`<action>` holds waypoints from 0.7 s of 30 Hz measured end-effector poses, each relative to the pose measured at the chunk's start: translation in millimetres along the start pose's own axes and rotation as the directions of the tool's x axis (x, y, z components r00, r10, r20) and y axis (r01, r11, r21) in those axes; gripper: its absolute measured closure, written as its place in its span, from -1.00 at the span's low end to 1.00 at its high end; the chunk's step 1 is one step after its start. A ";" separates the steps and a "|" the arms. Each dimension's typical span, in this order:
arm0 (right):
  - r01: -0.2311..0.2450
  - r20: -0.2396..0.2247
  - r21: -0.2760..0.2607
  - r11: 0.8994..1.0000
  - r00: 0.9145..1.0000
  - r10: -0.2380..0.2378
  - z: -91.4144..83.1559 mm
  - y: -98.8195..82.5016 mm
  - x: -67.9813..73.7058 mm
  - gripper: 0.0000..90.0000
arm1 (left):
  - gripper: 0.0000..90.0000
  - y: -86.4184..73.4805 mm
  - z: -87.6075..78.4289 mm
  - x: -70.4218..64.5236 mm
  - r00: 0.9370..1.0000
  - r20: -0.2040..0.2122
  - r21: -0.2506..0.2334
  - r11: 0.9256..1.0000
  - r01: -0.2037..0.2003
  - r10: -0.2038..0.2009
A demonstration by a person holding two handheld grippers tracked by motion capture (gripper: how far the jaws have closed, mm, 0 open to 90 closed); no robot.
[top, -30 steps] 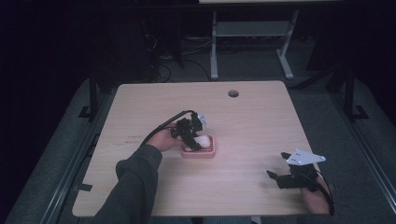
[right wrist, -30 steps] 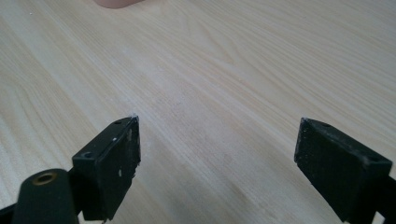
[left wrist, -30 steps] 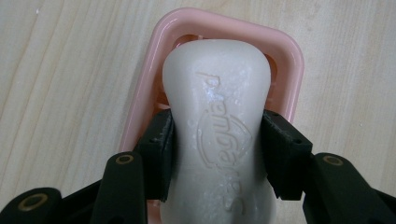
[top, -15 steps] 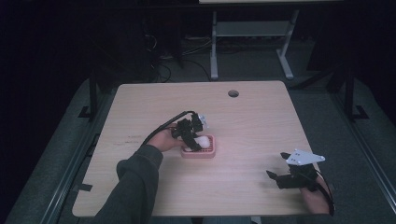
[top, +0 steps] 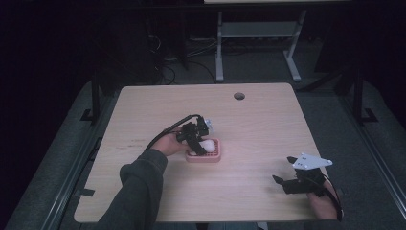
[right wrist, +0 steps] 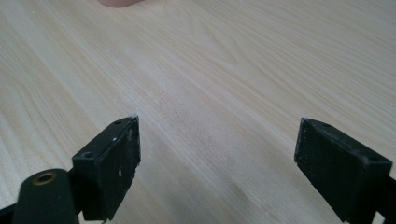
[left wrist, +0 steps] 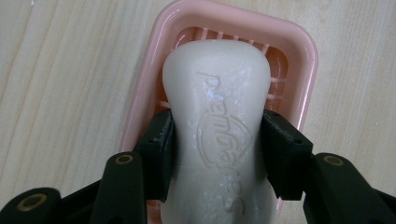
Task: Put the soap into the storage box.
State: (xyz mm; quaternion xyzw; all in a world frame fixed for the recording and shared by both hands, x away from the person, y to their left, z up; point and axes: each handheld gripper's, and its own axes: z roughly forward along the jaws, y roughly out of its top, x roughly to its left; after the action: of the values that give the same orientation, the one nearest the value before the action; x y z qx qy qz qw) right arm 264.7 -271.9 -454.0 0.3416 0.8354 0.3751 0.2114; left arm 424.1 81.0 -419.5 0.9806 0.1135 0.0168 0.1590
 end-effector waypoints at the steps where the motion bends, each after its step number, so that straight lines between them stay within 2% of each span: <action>1: 0.000 0.000 0.000 1.000 1.000 0.000 0.0 0.0 0.0 -0.69 | 0.08 0.0 0.0 0.0 1.000 0.000 0.000 1.000 0.000 0.000; 3: 0.002 -0.001 -0.001 1.000 1.000 -0.002 0.2 0.1 0.2 -0.69 | 0.05 0.1 -0.2 -0.2 1.000 -0.003 0.000 1.000 0.001 -0.001; 5: 0.004 0.001 0.002 1.000 1.000 -0.004 0.1 0.4 0.3 -0.69 | 0.02 0.0 -5.2 0.1 1.000 0.007 -0.028 1.000 0.005 -0.005; 8: 0.004 0.001 0.003 1.000 1.000 -0.004 0.2 0.5 0.4 -0.69 | 0.01 -0.4 -7.7 -1.3 1.000 -0.003 -0.035 0.999 0.002 -0.002; 21: 0.007 0.001 0.004 1.000 1.000 -0.007 1.3 1.2 1.3 -0.69 | -0.03 -1.8 -19.1 -6.4 1.000 -0.021 -0.045 0.999 0.001 -0.002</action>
State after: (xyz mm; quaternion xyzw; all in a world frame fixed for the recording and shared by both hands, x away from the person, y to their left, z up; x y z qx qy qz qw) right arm 265.1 -269.9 -454.1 0.3391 0.8373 0.3726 0.2123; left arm 416.1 87.0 -402.0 0.9765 0.1155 0.0297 0.1798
